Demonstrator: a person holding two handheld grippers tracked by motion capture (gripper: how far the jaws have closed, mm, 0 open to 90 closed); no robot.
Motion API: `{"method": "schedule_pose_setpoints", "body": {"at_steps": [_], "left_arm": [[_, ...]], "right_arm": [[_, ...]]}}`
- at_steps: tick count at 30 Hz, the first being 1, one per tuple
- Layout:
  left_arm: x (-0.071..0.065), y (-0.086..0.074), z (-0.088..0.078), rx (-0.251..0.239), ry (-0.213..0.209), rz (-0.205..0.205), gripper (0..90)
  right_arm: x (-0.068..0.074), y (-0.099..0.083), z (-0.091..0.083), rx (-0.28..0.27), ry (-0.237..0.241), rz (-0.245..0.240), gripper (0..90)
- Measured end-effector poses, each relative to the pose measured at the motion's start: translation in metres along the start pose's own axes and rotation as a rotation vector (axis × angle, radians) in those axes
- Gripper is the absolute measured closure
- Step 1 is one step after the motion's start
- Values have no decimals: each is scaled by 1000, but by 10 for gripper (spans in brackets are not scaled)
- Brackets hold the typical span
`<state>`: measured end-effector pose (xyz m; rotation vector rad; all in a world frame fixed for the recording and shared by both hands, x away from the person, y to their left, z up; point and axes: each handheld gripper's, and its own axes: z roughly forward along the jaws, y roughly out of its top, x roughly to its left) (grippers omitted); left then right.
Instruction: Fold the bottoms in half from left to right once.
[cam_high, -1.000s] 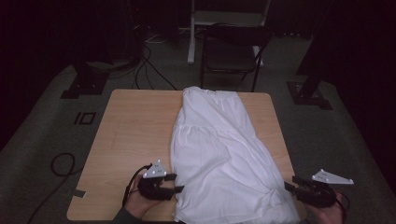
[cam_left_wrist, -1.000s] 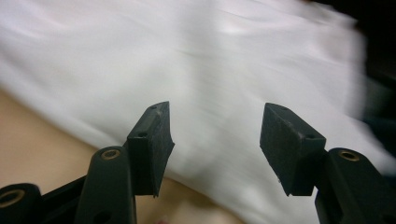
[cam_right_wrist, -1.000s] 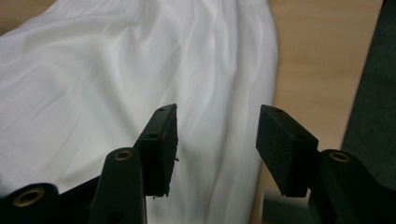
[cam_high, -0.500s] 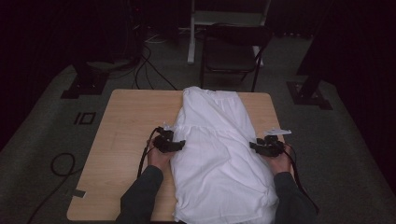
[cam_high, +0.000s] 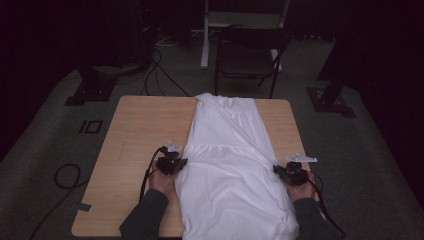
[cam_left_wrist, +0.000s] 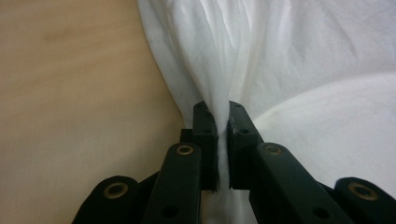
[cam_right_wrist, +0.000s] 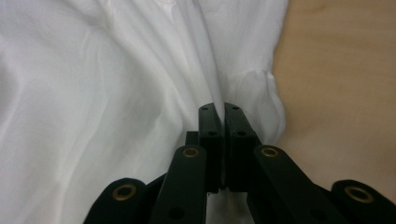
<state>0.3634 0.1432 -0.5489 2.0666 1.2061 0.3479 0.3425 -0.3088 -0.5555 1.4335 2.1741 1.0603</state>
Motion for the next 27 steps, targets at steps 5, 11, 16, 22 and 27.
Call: {"method": "schedule_pose_setpoints", "body": {"at_steps": [5,11,16,22,27], "left_arm": [[-16,-29,-25,1,0,38,845],[-35,-65,-56,16,-15,72,839],[-50,-83,-74,51,-33,128,823],[-37,-63,-85,-93,-7,94,566],[-18,-27,-64,-125,5,52,477]], "right_arm": [[23,-26,-24,21,37,-4,871],[44,-58,-54,33,89,15,868],[59,-76,-72,69,131,14,849],[61,-49,-72,6,118,-64,564],[64,9,-41,-33,132,-164,530]]}}
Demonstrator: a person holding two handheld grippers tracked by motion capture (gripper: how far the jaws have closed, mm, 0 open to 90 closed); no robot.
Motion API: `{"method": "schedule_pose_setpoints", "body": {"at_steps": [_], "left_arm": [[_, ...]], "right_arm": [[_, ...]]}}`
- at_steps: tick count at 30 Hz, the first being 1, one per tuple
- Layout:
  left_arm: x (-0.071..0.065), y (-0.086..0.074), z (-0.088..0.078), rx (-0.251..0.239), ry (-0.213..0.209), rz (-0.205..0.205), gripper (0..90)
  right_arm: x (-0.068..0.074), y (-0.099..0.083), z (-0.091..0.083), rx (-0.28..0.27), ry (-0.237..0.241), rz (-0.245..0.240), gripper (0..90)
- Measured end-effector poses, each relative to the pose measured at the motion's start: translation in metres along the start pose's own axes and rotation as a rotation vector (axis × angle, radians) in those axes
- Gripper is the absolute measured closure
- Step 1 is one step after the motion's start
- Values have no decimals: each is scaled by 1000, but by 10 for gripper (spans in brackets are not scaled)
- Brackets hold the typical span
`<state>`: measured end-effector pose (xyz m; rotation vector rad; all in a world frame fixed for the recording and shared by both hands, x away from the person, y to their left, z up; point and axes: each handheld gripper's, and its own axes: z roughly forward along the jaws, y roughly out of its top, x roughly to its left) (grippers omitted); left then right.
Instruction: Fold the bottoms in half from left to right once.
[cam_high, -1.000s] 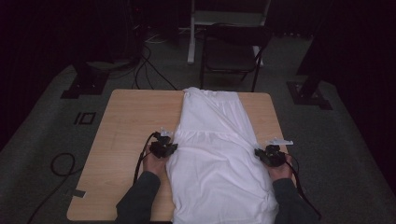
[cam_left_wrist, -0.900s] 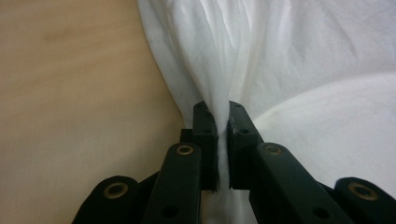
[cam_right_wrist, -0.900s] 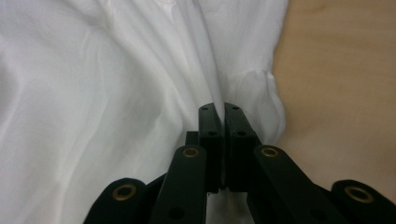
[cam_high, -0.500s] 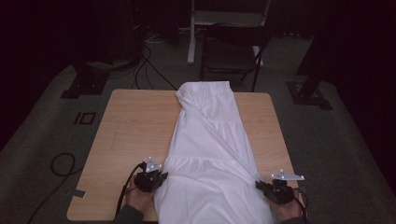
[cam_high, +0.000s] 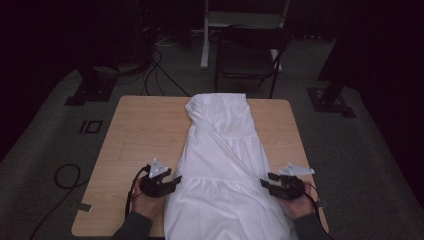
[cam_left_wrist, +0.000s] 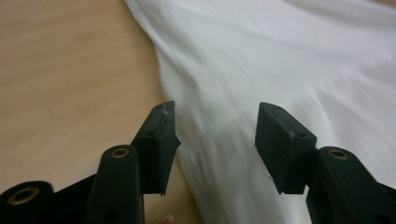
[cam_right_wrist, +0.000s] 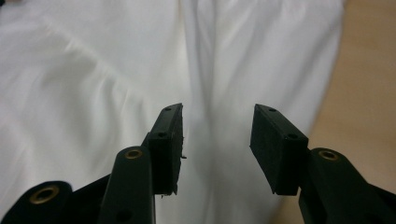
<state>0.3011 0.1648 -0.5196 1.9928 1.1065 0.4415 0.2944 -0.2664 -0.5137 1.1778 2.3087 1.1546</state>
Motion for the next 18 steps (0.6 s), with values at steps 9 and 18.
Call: {"method": "schedule_pose_setpoints", "body": {"at_steps": [9,18], "left_arm": [[22,32,57,64,9,-39,464],[20,34,75,92,-1,-41,466]], "right_arm": [[13,90,93,20,28,-124,516],[16,142,167,44,9,-160,520]]}}
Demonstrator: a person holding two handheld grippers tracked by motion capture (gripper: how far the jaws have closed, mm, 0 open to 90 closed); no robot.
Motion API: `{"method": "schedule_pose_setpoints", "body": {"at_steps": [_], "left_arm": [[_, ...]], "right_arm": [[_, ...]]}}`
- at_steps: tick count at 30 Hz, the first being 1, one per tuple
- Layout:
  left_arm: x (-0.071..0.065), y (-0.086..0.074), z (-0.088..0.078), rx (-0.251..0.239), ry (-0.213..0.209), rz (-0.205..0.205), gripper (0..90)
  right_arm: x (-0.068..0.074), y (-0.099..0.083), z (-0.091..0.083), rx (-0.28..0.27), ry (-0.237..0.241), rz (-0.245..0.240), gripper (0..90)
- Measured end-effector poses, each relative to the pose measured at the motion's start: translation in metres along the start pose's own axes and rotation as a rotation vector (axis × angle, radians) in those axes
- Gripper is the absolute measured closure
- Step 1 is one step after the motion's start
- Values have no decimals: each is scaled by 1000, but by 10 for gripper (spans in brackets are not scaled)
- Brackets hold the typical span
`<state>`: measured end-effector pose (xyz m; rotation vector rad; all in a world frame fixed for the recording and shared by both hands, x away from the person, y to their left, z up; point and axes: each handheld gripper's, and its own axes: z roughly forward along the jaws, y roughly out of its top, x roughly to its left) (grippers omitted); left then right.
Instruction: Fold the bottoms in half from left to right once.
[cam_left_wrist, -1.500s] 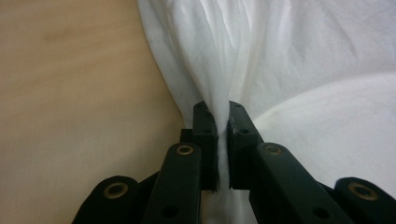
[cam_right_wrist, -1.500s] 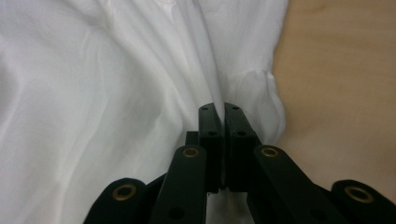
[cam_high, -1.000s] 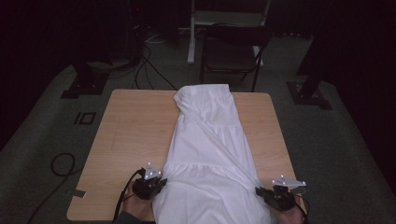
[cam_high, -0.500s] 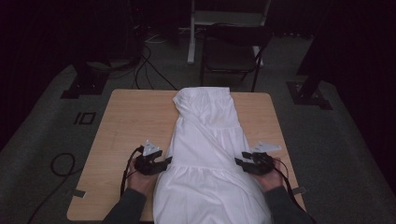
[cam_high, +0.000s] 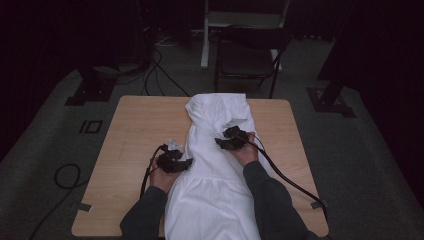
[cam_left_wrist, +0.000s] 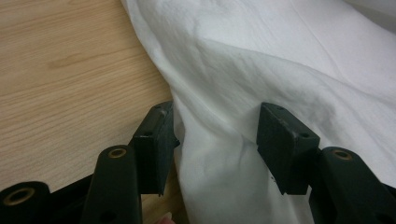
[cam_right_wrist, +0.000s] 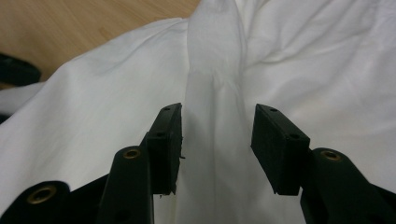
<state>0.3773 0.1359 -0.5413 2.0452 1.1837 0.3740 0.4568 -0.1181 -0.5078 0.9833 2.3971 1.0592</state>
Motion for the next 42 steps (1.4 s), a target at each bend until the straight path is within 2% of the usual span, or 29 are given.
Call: {"method": "schedule_pose_setpoints", "body": {"at_steps": [3,4,6,7,8,10,12,13,15,17,19,22,24,25,27,28,29,31,32,34,36,37,39,40,42], "left_arm": [[-1,0,0,-6,1,3,463],[-2,1,0,-9,1,3,460],[-3,1,-2,-18,1,7,459],[-4,1,-2,-22,-1,8,454],[-4,1,-3,-30,-6,9,451],[-6,1,-5,-41,-14,18,442],[-9,0,-7,-45,-27,25,433],[-11,0,-7,-42,-32,31,430],[-15,-1,-6,-35,-33,42,428],[-20,-3,-2,-11,-38,52,427],[-25,-5,4,6,-42,64,427],[-31,-6,10,21,-58,80,424],[-34,-4,11,30,-62,97,424],[-34,-2,10,27,-61,101,424],[-33,0,8,13,-58,102,426],[-29,8,3,-25,-47,95,426],[-27,14,1,-43,-34,87,433],[-23,29,3,-52,-3,78,453],[-21,36,9,-43,10,77,460],[-21,43,27,12,22,84,473],[-22,42,44,74,32,107,542],[-22,39,48,69,21,105,617],[-22,35,46,56,-13,76,732],[-23,32,43,57,-20,85,771],[-25,23,36,50,-35,89,790]], "right_arm": [[0,7,18,14,8,1,534],[-1,10,23,21,9,2,604],[-5,14,28,41,0,8,810],[-8,16,27,42,-1,39,871],[-13,17,24,26,-2,63,884],[-22,20,9,-35,12,108,889],[-30,20,-13,-119,11,116,891],[-36,18,-25,-157,8,135,890],[-52,9,-47,-227,-20,190,888],[-70,-5,-61,-245,-75,245,885],[-87,-24,-63,-193,-147,304,885],[-107,-55,-48,-76,-201,385,881],[-113,-72,-34,3,-195,417,868],[-114,-77,-29,20,-185,414,860],[-113,-80,-25,27,-183,404,856],[-112,-81,-25,16,-182,402,854],[-111,-79,-25,31,-193,388,842],[-110,-76,-24,56,-206,353,833],[-110,-75,-24,59,-206,350,832],[-111,-76,-24,53,-203,355,832],[-110,-77,-24,48,-200,359,835],[-110,-78,-25,47,-198,357,837],[-108,-79,-26,47,-194,358,842],[-107,-81,-27,43,-190,363,844],[-101,-85,-31,38,-182,352,845]]}}
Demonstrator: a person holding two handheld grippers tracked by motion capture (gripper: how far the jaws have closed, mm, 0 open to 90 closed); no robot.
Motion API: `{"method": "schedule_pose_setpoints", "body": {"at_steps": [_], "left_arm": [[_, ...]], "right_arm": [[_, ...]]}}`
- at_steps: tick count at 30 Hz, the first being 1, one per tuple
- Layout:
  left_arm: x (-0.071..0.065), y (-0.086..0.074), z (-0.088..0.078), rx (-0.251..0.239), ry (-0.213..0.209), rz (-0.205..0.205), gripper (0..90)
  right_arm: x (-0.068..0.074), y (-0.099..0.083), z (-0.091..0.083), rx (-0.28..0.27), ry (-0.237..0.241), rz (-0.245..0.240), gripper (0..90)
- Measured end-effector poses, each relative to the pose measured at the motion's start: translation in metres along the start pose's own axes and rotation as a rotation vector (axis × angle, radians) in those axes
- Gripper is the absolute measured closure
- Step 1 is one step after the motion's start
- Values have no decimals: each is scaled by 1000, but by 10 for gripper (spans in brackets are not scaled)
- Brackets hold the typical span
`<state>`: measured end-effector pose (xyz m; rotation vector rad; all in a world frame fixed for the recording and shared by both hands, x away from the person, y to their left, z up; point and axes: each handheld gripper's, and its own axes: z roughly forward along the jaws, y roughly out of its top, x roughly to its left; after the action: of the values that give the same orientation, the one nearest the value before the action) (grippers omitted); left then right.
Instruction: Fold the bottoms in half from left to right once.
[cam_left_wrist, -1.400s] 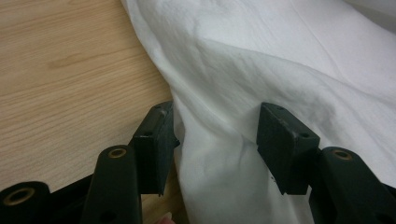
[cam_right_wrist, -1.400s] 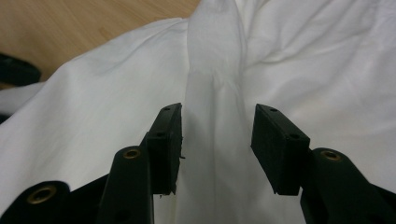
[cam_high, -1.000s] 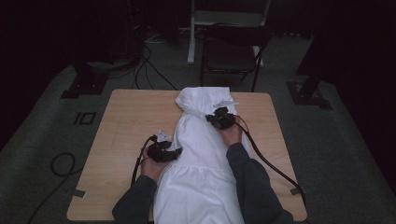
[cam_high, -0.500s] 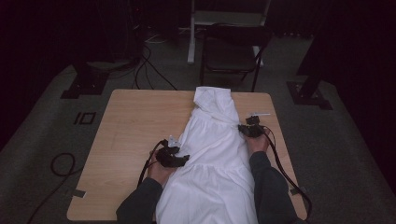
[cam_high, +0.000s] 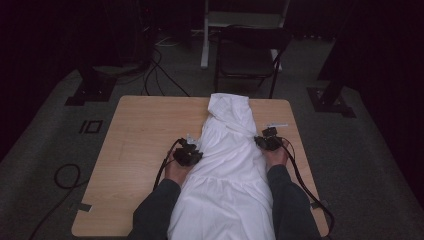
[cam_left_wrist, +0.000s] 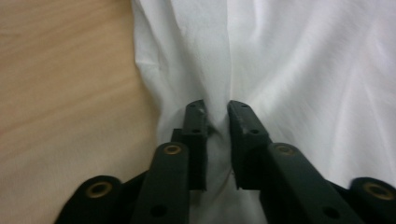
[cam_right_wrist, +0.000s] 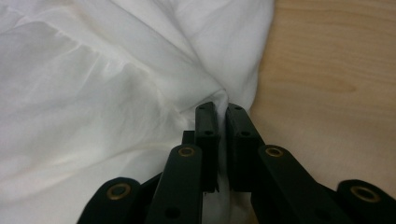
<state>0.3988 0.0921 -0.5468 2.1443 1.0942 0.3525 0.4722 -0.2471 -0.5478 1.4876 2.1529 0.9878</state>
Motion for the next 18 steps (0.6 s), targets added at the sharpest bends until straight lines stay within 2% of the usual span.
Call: {"method": "schedule_pose_setpoints", "body": {"at_steps": [2,5,8,9,10,11,12,13,14,16,18], "left_arm": [[-4,-12,-9,-14,-11,-1,790],[-11,-32,-24,-30,-33,-11,790],[-21,-51,-39,-37,-44,17,788],[-21,-51,-39,-37,-44,17,783],[-25,-57,-45,-34,-42,48,783],[-25,-59,-47,-32,-40,56,759],[-25,-61,-48,-34,-41,58,748],[-25,-61,-48,-40,-48,55,738],[-24,-61,-48,-40,-50,55,722],[-26,-59,-46,-45,-42,56,698],[-27,-58,-44,-46,-34,60,686]], "right_arm": [[4,-10,-8,-5,23,0,846],[13,-26,-22,-1,48,-33,845],[26,-42,-38,24,86,-63,846],[26,-42,-38,24,86,-63,846],[31,-46,-43,45,102,-85,842],[38,-50,-51,85,111,-106,779],[41,-49,-55,89,101,-132,710],[43,-48,-58,74,90,-154,664],[45,-42,-62,28,86,-163,583],[49,-30,-65,-25,104,-161,524],[57,-14,-63,-61,130,-186,469]]}}
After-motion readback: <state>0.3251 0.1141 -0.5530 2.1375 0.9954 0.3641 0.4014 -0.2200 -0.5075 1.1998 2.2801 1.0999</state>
